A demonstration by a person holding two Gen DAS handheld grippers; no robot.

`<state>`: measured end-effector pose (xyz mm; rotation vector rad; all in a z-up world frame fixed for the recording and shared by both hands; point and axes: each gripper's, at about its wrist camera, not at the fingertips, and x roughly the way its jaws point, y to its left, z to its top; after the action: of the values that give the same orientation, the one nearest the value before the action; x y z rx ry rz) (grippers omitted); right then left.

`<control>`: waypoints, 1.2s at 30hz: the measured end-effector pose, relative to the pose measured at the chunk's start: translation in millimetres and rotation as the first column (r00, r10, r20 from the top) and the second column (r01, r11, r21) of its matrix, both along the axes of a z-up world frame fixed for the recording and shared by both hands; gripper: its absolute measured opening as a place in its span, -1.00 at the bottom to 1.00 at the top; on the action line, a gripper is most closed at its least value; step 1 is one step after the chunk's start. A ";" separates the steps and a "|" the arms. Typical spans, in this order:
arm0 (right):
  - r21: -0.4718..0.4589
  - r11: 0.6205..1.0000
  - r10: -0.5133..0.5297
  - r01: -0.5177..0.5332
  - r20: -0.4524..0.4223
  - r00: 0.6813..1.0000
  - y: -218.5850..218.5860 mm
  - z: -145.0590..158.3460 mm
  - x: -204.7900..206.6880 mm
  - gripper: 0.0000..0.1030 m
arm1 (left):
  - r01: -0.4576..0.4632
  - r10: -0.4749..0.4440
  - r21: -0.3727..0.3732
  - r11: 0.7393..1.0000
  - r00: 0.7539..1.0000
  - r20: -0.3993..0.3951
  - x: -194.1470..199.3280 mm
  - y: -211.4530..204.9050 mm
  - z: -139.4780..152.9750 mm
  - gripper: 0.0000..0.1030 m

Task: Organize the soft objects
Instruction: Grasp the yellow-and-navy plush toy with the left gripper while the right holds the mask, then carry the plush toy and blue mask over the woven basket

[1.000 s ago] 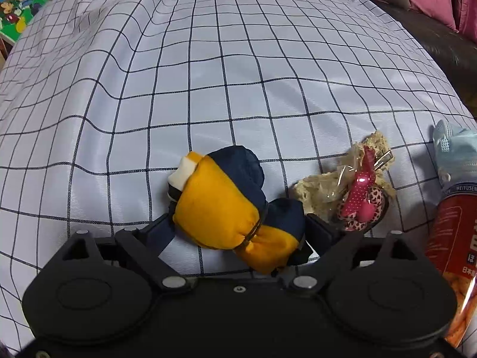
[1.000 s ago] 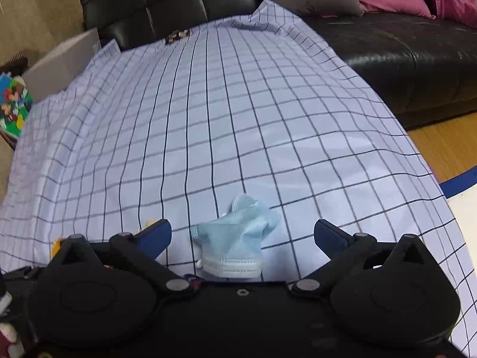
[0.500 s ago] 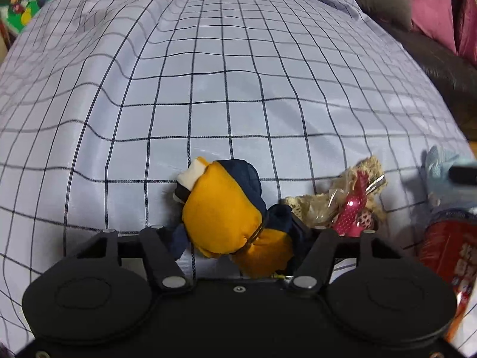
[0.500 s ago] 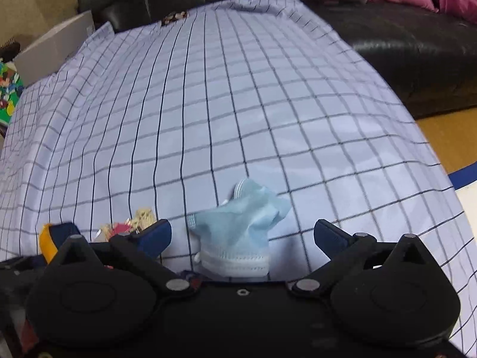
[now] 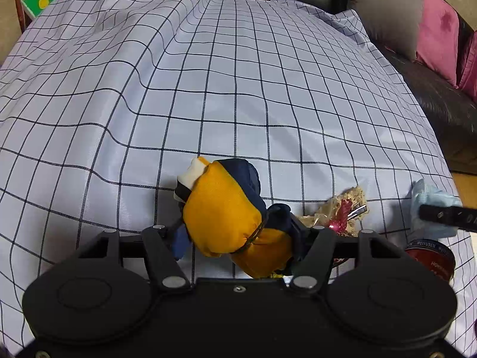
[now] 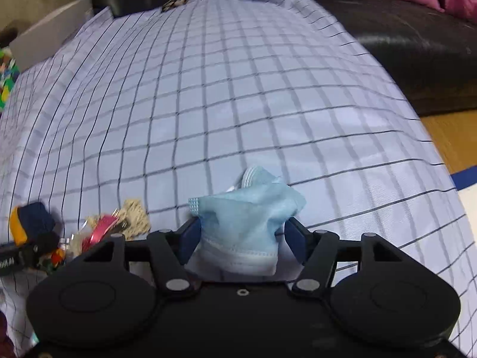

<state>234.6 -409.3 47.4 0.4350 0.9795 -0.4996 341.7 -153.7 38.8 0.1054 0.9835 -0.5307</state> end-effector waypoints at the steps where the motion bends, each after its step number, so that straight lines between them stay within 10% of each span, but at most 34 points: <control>1: -0.006 1.000 -0.018 0.018 0.011 1.000 -4.3 3.9 -2.9 0.19 | -0.005 0.005 0.000 1.000 1.000 -0.002 0.5 0.3 0.3 0.15; 8: -0.011 0.994 -0.112 0.113 0.066 0.992 -30.9 20.4 -21.8 0.19 | -0.042 0.041 -0.019 0.999 0.999 -0.018 2.3 10.3 6.1 0.15; 16: -0.078 0.995 -0.052 0.063 0.135 0.989 -23.6 30.0 -27.2 0.89 | -0.058 0.057 -0.036 0.998 0.998 -0.027 2.6 17.0 9.1 0.15; 23: -0.149 0.989 0.038 -0.027 0.074 0.997 -3.2 21.7 -7.6 0.99 | -0.058 0.057 -0.031 0.998 0.998 -0.031 2.6 14.8 8.5 0.15; 26: -0.199 0.979 0.055 -0.053 0.001 0.999 2.8 7.0 0.8 0.80 | -0.052 0.051 -0.021 0.998 0.998 -0.024 0.9 12.5 8.2 0.15; 28: -0.198 0.979 0.047 -0.054 -0.039 0.998 2.5 0.9 2.7 0.23 | -0.047 0.047 -0.013 0.999 0.999 -0.014 -0.4 10.8 8.8 0.15; 36: -0.157 0.988 -0.009 0.013 0.023 1.000 -14.2 16.5 -17.9 -0.09 | -0.046 0.046 -0.012 0.999 0.999 0.006 -3.0 11.9 13.2 0.15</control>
<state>216.7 -423.6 63.9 0.3038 0.9093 -0.5763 338.7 -141.8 52.0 0.0734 0.9743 -0.4943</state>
